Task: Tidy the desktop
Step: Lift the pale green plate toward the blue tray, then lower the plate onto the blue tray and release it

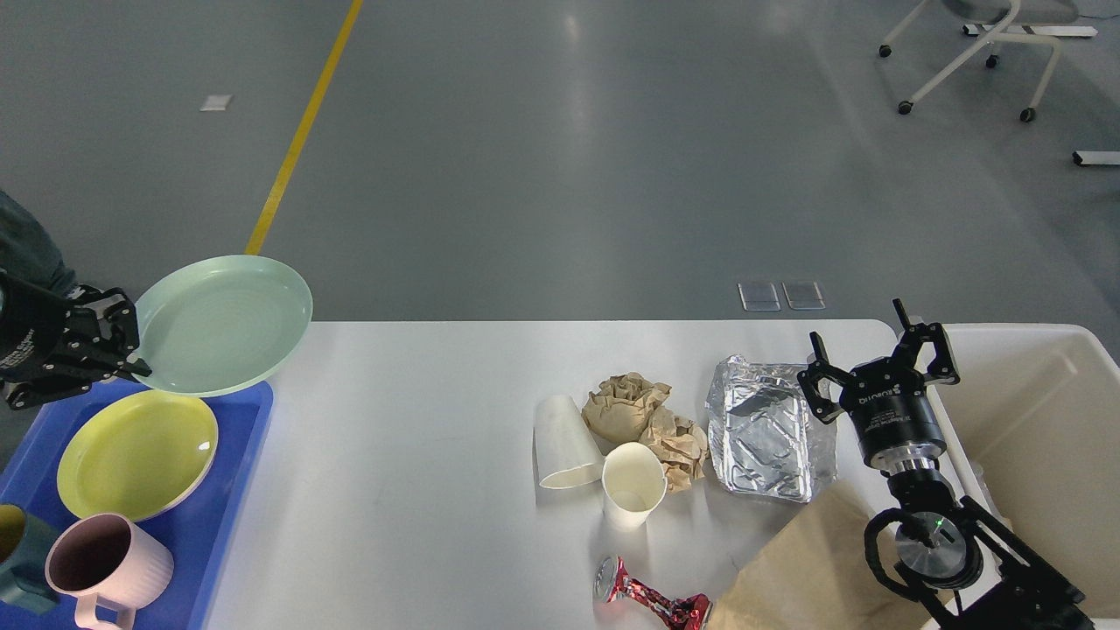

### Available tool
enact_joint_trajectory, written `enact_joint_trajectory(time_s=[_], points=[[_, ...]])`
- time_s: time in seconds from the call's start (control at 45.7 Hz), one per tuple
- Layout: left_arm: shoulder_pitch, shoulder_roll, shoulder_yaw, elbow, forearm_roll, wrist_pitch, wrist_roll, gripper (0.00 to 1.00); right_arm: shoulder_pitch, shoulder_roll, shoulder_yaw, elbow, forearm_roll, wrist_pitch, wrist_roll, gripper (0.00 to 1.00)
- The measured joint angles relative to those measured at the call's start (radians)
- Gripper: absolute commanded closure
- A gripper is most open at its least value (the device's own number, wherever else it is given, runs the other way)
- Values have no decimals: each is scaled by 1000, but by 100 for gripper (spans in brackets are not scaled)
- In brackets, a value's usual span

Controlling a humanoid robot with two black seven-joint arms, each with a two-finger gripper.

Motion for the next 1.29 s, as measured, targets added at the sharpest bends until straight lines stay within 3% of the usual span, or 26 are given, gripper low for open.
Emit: enact_joint_trajectory(time_s=[0.131,0.416,0.591,0.897,1.291], points=[[119,77,-63,154,1,-26,61,100,0,0,0,0,0,0,0,0],[424,130,-241,429,0,-21,142,100,0,0,0,0,0,0,0,0],[607,118,-358,560,0,17,162,100,0,0,0,0,0,0,0,0],[749,50,-461,608,73,198,162,100,0,0,0,0,0,0,0,0],[775,25,-478,608,130,208,161,100,0,0,0,0,0,0,0,0]])
